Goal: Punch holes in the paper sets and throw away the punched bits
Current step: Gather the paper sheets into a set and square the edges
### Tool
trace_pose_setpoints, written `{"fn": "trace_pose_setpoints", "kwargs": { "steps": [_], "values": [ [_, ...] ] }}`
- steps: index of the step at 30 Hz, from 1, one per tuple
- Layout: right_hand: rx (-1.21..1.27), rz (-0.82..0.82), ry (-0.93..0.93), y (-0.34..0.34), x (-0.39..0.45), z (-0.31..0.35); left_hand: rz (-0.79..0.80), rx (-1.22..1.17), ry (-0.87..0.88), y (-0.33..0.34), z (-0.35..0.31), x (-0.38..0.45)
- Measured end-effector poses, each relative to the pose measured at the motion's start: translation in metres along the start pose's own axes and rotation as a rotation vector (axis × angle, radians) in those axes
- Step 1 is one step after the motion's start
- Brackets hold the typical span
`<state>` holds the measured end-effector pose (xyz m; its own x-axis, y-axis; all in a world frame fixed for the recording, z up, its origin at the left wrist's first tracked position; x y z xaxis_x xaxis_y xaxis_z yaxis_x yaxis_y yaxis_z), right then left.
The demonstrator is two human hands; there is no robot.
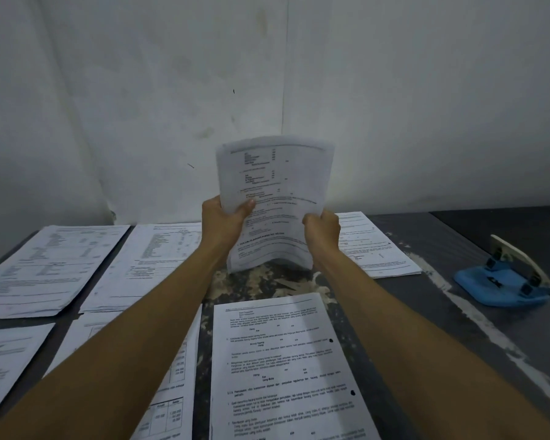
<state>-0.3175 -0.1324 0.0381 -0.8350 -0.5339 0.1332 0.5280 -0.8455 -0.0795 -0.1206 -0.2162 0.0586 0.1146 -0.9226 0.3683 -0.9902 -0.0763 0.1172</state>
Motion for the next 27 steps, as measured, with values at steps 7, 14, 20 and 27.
{"fn": "trace_pose_setpoints", "kwargs": {
  "steps": [7,14,20,27],
  "values": [
    [0.052,-0.056,-0.099,0.004,0.006,0.019,-0.047,-0.016,0.052,0.003,-0.017,0.012],
    [0.004,-0.034,-0.021,0.000,0.007,0.001,0.011,0.030,-0.012,-0.010,0.011,0.007],
    [0.045,-0.032,-0.028,-0.004,0.022,0.022,0.100,0.028,0.002,-0.012,-0.011,0.025],
    [0.088,0.073,-0.028,0.005,0.014,0.027,0.136,0.065,-0.037,-0.010,-0.010,0.026]
  ]
}}
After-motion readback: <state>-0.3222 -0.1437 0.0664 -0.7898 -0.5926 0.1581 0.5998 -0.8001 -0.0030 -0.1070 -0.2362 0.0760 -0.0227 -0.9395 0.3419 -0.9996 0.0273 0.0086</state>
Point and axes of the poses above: each hand's wrist, its own x-axis towards the middle knuckle, its own y-axis out of the palm, z = x × y, the point moved 6 cm from there along x, towards the middle knuckle, and after that the axes turned 14 degrees about -z, right-handed, at the moved point
